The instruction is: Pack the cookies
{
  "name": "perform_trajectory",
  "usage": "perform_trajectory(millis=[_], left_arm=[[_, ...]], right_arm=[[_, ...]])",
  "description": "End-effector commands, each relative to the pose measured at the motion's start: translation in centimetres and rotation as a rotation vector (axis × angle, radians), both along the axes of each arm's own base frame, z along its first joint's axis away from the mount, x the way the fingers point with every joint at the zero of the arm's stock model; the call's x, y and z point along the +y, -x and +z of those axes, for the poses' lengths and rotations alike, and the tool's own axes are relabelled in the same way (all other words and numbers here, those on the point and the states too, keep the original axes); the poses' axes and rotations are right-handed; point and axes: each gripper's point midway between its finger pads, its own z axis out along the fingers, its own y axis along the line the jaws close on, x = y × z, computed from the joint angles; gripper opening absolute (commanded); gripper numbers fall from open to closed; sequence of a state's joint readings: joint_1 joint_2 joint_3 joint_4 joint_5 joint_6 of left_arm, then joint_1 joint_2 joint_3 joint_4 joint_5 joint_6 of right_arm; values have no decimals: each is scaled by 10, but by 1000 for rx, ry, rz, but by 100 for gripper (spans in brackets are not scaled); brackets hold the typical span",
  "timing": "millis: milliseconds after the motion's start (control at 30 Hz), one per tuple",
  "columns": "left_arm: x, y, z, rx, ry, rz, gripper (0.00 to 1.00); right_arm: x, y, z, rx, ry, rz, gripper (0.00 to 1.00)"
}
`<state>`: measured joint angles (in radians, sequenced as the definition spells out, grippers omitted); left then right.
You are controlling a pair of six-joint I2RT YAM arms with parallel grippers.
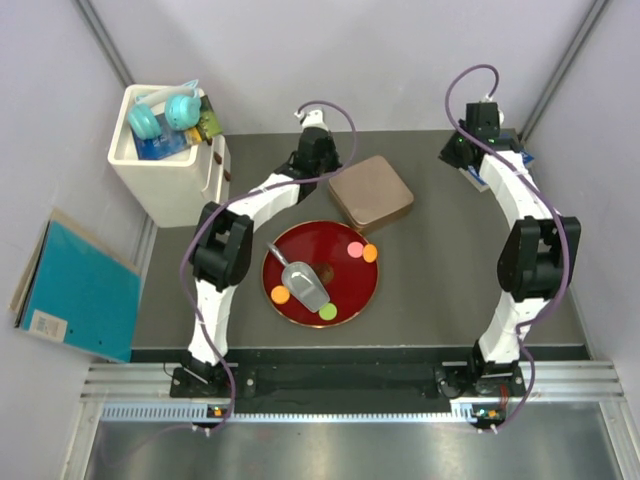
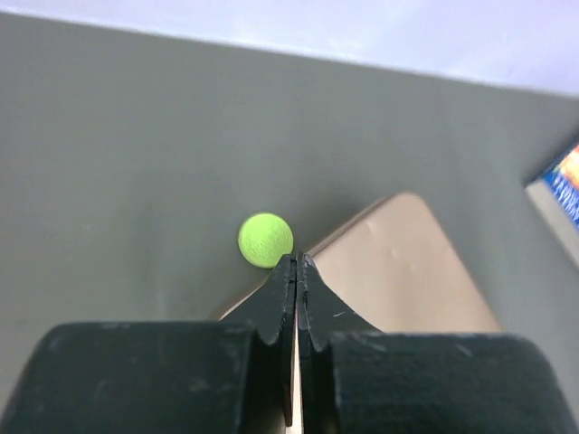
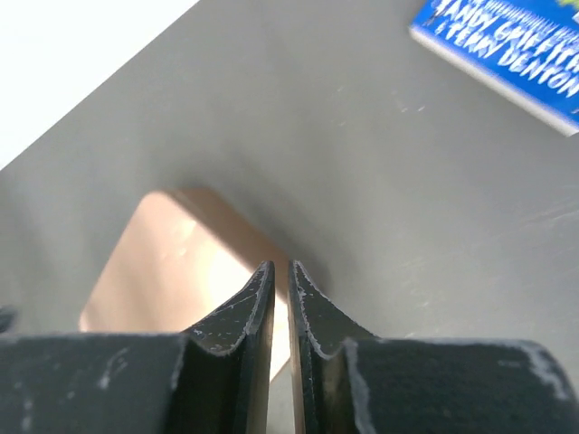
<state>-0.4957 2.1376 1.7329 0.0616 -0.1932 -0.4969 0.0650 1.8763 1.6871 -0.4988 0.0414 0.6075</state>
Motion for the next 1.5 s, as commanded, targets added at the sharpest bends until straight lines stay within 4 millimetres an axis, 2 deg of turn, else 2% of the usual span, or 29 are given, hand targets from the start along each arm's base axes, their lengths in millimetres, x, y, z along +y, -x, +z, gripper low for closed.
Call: perform_trajectory(millis=[0,100,300,667,800,867,967,1100,1200,1233,1300,1367,1433,1467], left_arm=[[-27,-13,19,-84,55,-106,0],[-36,-15,9,-62,69,-141,0],[-35,-12,-16,-18,59,-136,0],[-4,5,-71,91,13,-54,0],[0,4,-81,120,21,-44,0],[4,4,-80,118,26,-33,0],[11,-1,-65,80,49,-13,0],[21,-5,-44,33,73,16,7],[30,-4,-23,-22,95,41,23],[33,-5,-17,-37,102,55,33],[40,-2,-5,-59,107,76,41],[46,2,7,-84,108,87,52],[46,6,15,-95,110,76,55],[47,9,23,-105,114,71,57]], right_arm=[[27,4,24,-71,-66,62,11],[35,5,17,-56,-76,83,11],[38,6,-3,-20,-76,89,10],[41,5,-18,9,-74,92,10],[42,5,-20,12,-74,93,10],[42,6,-21,15,-72,94,10],[41,4,-18,5,-66,94,10],[38,4,-19,4,-53,87,10],[35,5,-16,2,-45,78,11],[35,6,-16,3,-46,77,11],[30,9,-14,9,-48,66,14],[27,15,-22,44,-71,52,18],[21,21,-29,69,-132,40,19],[19,27,-40,88,-152,35,19]])
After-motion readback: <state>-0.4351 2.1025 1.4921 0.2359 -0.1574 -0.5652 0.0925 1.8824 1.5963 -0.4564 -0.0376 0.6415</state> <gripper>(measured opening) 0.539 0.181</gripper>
